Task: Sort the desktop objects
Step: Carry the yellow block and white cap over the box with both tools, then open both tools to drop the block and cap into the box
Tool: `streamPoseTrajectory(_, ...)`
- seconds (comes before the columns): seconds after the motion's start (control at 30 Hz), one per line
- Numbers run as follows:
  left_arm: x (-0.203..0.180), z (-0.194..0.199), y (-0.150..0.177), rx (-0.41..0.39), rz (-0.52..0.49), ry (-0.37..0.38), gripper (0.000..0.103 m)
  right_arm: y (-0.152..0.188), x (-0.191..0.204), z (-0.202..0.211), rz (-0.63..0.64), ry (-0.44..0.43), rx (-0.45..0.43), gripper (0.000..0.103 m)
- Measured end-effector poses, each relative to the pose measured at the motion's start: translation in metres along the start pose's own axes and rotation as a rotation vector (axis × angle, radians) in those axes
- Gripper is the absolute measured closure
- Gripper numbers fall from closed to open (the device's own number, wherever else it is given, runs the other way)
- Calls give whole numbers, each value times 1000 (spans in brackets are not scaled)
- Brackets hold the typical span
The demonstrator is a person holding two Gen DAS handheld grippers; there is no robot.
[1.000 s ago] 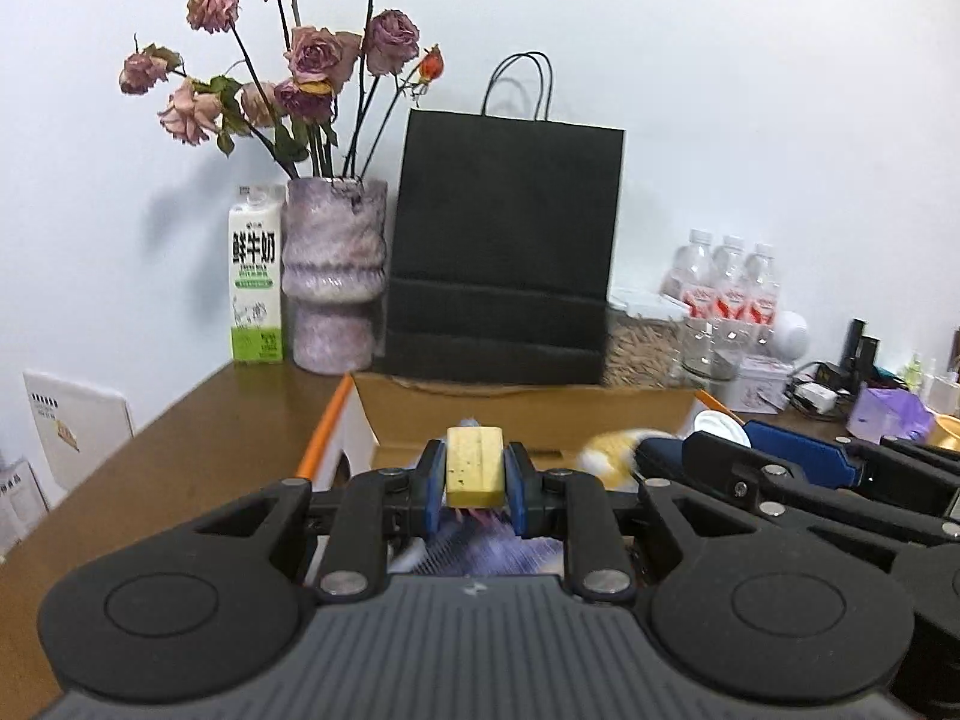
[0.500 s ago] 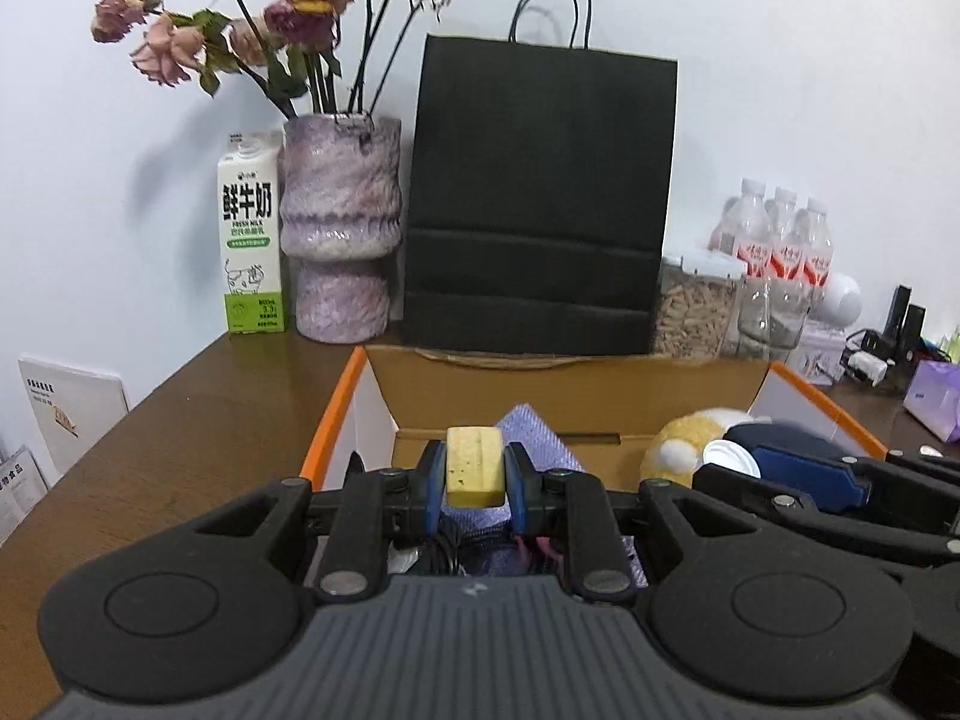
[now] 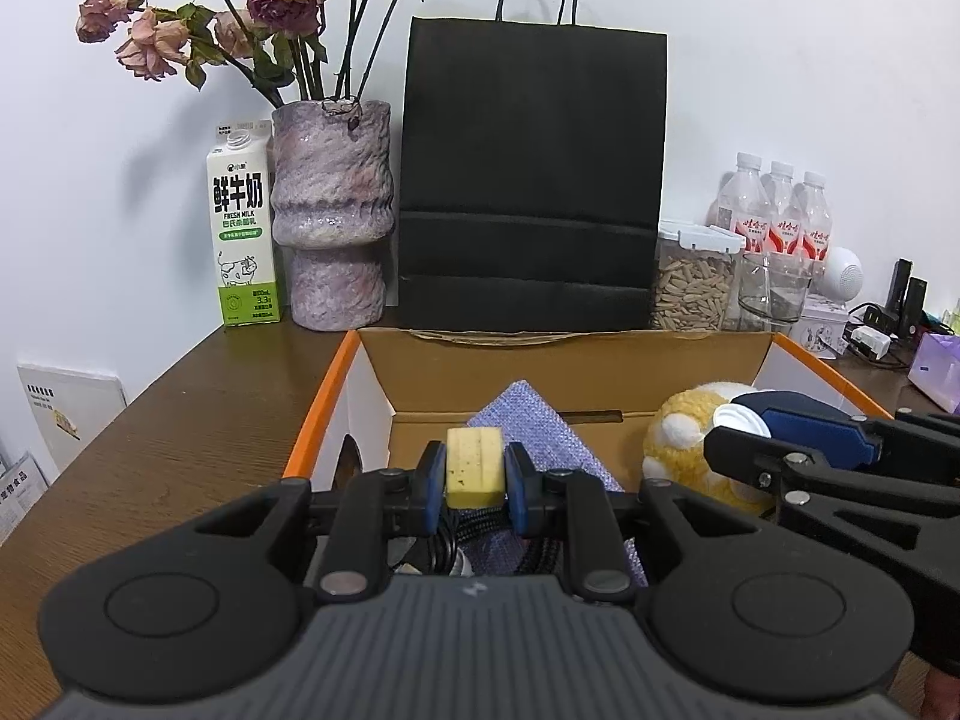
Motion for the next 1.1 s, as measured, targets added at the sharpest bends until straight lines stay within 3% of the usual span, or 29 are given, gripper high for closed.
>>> streamPoseTrajectory(0.03,1,1,0,-7,2,-6,79,-1,0,1,-1,3,-4,76)
streamPoseTrajectory(0.07,1,2,-1,-18,0,-10,71,-2,-1,3,-3,10,-13,75)
streamPoseTrajectory(0.1,1,4,-2,-36,-4,-20,53,-3,-1,4,-7,15,-24,69)
streamPoseTrajectory(0.13,2,6,-3,-49,-7,-31,43,-4,-2,6,-11,17,-36,64)
streamPoseTrajectory(0.17,2,9,-5,-68,-9,-43,27,-6,-3,9,-16,17,-52,50)
streamPoseTrajectory(0.2,3,12,-7,-98,-10,-71,18,-7,-4,12,-22,21,-70,39)
streamPoseTrajectory(0.23,5,15,-9,-125,-12,-94,12,-9,-6,16,-29,39,-92,36)
streamPoseTrajectory(0.27,7,18,-11,-153,-9,-124,1,-12,-7,19,-29,49,-111,28)
streamPoseTrajectory(0.37,8,24,-15,-208,-5,-138,0,-17,-14,27,-51,68,-161,0)
streamPoseTrajectory(0.83,8,35,-12,-238,0,-147,0,-15,-15,38,-57,86,-180,0)
streamPoseTrajectory(1.1,8,60,3,-248,-11,-141,0,-3,-5,62,-54,95,-184,0)
Point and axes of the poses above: each gripper's, at about its wrist camera, not at the fingertips, and z roughly against the way its jaws point, x to its left, y to its underside, the point moved 7 cm from there along -z, roughly the way its jaws point
